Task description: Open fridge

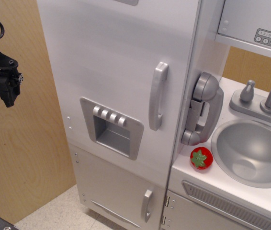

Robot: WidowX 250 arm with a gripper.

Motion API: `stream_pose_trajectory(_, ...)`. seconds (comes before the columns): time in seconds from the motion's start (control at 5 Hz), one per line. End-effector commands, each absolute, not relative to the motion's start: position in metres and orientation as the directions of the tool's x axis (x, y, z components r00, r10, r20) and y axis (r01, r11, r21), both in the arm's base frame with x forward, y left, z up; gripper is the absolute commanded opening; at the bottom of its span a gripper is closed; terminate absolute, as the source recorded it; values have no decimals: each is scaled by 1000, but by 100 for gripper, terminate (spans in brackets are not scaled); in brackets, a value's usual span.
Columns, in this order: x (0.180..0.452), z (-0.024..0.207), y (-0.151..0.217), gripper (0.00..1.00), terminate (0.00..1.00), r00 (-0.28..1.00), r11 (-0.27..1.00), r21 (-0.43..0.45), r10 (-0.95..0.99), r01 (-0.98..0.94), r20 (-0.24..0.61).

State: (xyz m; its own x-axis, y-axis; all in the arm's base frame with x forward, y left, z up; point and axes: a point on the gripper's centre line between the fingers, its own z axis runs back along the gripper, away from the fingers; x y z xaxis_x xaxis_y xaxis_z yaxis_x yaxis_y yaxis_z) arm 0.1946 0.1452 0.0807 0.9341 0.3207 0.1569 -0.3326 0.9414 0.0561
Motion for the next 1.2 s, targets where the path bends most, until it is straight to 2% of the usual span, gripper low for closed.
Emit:
stream_pose_trajectory(0.0, 195, 81, 145, 100, 0, 934, 941, 56, 321, -333, 157)
stream_pose_trajectory(0.2, 206, 77, 110, 100, 0, 954, 965, 30, 251, -259, 166)
stream_pose_trajectory(0.6, 230, 88, 38, 100, 0, 975, 988, -34, 156, -152, 160)
stream_pose_trajectory(1.0, 275, 97, -6, 100, 0, 961, 994, -49, 105, -95, 255)
